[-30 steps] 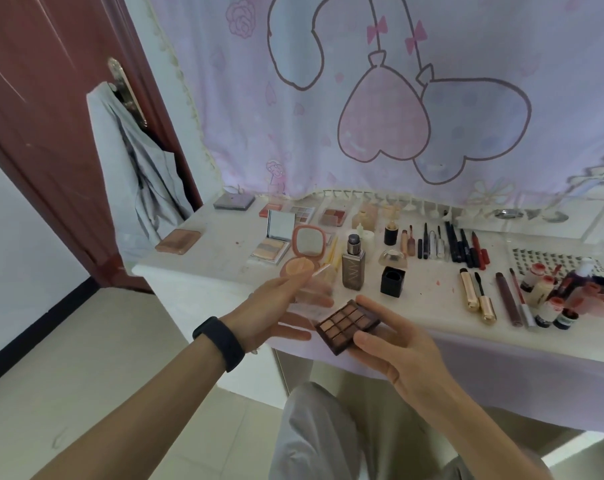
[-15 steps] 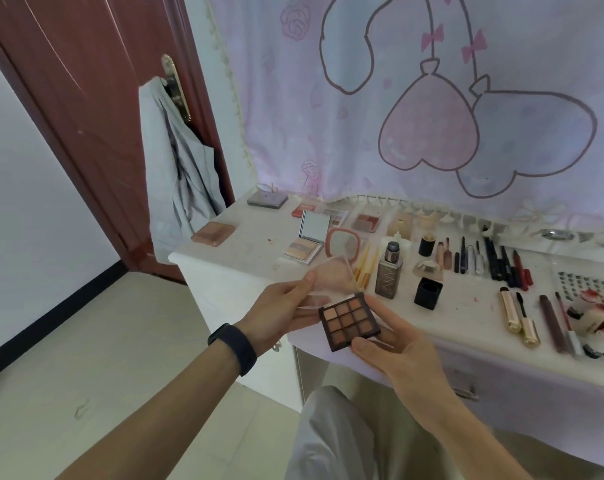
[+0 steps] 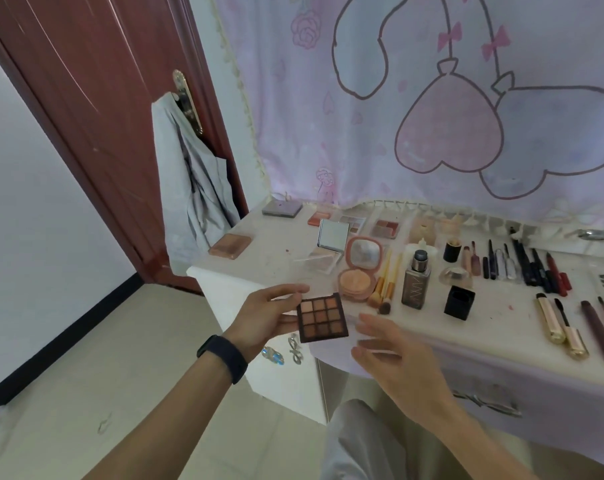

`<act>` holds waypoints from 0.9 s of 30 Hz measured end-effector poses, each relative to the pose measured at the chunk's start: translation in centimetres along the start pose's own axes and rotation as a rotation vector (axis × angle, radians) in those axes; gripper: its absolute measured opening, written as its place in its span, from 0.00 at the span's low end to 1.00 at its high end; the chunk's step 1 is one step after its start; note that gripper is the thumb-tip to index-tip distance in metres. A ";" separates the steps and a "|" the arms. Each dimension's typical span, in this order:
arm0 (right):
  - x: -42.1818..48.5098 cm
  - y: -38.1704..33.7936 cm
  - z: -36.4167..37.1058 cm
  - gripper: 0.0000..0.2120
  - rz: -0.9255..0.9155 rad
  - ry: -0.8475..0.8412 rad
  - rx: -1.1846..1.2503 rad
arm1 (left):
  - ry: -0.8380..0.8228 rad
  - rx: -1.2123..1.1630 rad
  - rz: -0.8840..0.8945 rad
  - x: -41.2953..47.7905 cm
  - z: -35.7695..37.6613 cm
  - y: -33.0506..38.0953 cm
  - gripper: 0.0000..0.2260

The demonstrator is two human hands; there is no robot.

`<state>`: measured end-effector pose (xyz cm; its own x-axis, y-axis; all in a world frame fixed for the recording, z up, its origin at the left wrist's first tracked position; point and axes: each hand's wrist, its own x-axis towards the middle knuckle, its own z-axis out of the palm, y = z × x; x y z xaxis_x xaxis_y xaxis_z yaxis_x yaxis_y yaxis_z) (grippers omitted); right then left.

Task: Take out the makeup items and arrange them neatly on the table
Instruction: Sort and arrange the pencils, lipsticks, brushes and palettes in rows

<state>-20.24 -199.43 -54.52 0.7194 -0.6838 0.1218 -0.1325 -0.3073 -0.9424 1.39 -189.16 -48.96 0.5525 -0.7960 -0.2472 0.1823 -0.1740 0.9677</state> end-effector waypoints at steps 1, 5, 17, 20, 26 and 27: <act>0.1 0.4 -0.3 0.19 -0.050 0.068 -0.167 | 0.051 0.008 0.010 0.7 -0.7 0.4 0.09; 0.5 2.9 -1.4 0.16 -0.348 0.342 -0.675 | 0.207 0.089 0.011 4.2 -3.4 1.7 0.09; 1.5 9.1 -2.8 0.19 -0.437 0.468 -1.002 | 0.377 0.368 0.061 15.8 -6.1 2.7 0.07; 1.7 9.6 -2.7 0.19 -0.461 0.457 -1.024 | 0.458 0.557 0.072 17.1 -6.0 2.2 0.12; 1.4 10.5 -2.9 0.21 -0.563 0.464 -1.112 | 0.551 0.670 0.097 18.0 -5.2 1.8 0.14; 1.3 10.8 -2.9 0.21 -0.577 0.465 -1.134 | 0.537 0.667 0.122 17.9 -5.2 1.6 0.14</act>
<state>-22.68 -205.55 -63.60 0.5978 -0.3625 0.7150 -0.5395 -0.8416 0.0243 15.79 -200.66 -52.10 0.8775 -0.4784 0.0332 -0.3254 -0.5433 0.7739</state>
